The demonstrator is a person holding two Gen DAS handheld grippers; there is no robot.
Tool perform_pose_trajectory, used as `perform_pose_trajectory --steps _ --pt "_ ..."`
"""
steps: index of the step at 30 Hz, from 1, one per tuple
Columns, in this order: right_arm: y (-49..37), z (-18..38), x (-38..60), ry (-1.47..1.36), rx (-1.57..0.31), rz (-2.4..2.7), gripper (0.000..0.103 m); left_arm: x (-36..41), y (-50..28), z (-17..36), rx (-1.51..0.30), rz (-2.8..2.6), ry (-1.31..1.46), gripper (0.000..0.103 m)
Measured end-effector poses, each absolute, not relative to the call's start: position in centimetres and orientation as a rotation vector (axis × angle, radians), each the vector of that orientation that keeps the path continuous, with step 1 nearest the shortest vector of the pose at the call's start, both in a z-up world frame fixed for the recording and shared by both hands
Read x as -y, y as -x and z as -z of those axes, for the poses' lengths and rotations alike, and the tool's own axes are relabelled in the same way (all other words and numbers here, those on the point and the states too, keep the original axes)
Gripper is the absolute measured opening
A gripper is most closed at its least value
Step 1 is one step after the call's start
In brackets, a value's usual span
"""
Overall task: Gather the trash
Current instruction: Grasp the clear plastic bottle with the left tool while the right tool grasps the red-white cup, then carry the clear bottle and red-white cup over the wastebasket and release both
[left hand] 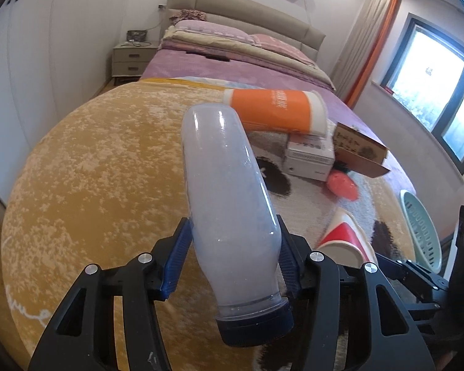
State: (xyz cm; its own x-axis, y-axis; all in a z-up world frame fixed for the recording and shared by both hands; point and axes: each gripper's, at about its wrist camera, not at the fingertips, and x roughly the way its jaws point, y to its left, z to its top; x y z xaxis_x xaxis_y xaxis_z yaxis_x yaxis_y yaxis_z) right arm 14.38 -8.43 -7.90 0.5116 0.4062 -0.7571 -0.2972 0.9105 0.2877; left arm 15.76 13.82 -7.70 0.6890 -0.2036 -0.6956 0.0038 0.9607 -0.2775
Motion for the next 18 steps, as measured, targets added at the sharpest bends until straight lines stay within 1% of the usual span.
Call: perform_pose_trajectory --steps 7,18 --pt "-13.1 6.4 10.4 -0.121 -0.889 -0.406 0.073 -11.1 -14.7 6.3 -0.766 0.165 0.242 0.051" --pt "-12.1 2.8 17.1 -0.205 -0.796 -0.330 0.073 -3.9 -14.0 3.0 -0.698 0.300 0.149 0.051"
